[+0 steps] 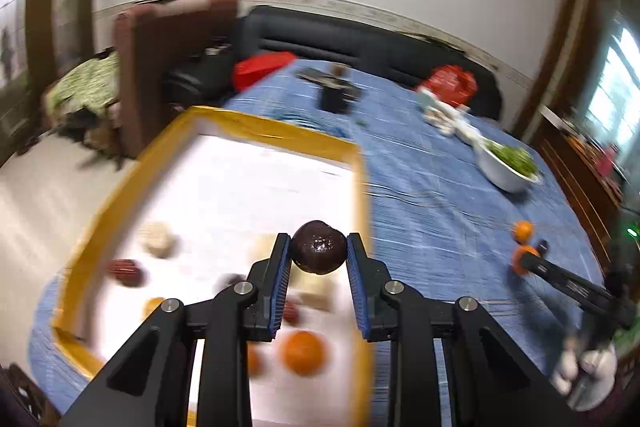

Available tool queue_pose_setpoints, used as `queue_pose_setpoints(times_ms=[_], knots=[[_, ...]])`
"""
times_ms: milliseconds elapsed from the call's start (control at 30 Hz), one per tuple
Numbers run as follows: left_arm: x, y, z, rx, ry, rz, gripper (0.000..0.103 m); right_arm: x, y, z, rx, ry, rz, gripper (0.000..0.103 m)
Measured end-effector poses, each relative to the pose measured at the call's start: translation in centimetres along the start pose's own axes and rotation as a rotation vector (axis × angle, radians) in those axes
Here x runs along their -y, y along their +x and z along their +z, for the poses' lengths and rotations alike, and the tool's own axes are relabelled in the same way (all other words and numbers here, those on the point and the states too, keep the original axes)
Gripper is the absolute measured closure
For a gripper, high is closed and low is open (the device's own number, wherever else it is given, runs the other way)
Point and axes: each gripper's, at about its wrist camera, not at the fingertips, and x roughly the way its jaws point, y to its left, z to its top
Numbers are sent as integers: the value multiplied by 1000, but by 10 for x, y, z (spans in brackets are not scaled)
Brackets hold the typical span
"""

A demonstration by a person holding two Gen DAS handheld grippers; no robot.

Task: Organize fruits
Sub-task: 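Drop the plum into the tray with the left tool while the right tool drops the orange, then move both open tools back to the last plum and orange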

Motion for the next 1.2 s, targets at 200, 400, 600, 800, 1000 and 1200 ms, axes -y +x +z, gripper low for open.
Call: queue_pose_setpoints(times_ms=[200,400,600,800,1000,1200], knots=[[-62,3,1,-8,-111,65,76,-87,13,1,-75,-127,135,62],[-87,13,1,-29,-146,61,76,-172,48,-1,-156,-258,204,62],[-109,32,-3,-80,-204,66,76,-230,85,-7,-228,-335,220,62],[-127,27,-6,-67,-289,30,55,-259,104,-22,-254,-392,222,62],[-129,-4,-4,3,-316,23,41,-264,113,-29,-270,-400,217,62],[-127,-28,-2,57,-321,29,31,-252,88,-18,-201,-337,261,34]])
